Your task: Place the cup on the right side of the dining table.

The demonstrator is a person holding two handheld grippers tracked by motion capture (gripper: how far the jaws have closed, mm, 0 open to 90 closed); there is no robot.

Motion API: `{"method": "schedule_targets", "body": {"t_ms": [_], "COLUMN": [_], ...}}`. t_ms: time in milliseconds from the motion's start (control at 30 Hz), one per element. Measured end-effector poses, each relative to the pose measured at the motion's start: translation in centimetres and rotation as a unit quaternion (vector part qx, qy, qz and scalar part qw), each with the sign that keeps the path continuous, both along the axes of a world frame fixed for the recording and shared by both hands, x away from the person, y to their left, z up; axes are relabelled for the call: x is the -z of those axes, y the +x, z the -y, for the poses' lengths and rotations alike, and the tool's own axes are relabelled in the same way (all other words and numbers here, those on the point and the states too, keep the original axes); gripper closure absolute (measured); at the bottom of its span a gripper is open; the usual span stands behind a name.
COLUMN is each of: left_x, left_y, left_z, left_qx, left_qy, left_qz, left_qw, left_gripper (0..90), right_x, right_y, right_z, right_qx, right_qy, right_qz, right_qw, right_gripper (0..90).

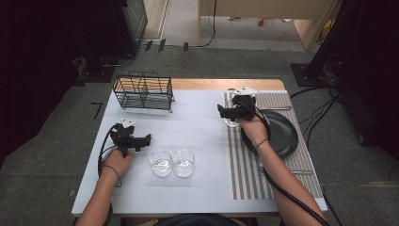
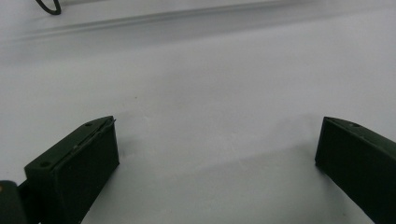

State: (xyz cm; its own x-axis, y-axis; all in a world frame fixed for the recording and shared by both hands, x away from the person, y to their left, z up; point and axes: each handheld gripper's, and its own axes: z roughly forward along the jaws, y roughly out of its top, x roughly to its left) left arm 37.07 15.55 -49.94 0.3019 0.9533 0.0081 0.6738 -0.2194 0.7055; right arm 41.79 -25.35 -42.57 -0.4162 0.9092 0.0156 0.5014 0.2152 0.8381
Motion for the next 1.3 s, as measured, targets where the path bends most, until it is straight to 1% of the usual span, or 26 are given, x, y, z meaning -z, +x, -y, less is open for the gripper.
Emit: {"method": "schedule_targets", "body": {"t_ms": [467, 633, 733, 1000, 1100, 1300], "left_x": [0.0, 0.0, 0.0, 0.0, 0.0, 0.0], "left_y": [0.0, 0.0, 0.0, 0.0, 0.0, 0.0], "left_z": [0.0, 0.0, 0.0, 0.0, 0.0, 0.0], "left_qx": [0.001, 0.001, 0.001, 0.001, 0.001, 0.001], "left_qy": [0.000, 0.000, 0.000, 0.000, 0.000, 0.000], "left_qz": [-0.001, -0.001, -0.001, -0.001, -0.001, -0.001], "left_qw": [1.0000, 1.0000, 1.0000, 1.0000, 1.0000, 1.0000], "left_gripper": [0.0, 0.0, 0.0, 0.0, 0.0, 0.0], "right_x": [-0.5, -0.7, -0.7, -0.8, -1.0, -1.1], "right_y": [-0.6, -0.7, -0.9, -1.3, -1.6, -1.9], "right_z": [-0.9, -1.0, -1.1, -1.9, -2.0, -2.6], "right_qx": [-0.023, -0.029, -0.032, -0.048, -0.052, -0.063], "right_qy": [-0.002, 0.000, 0.001, -0.007, -0.001, -0.001], "right_qz": [-0.004, -0.011, -0.012, -0.011, -0.005, -0.007], "right_qw": [0.9997, 0.9995, 0.9994, 0.9988, 0.9986, 0.9980], "right_gripper": [6.6, 6.9, 7.0, 7.2, 7.7, 7.7]}}
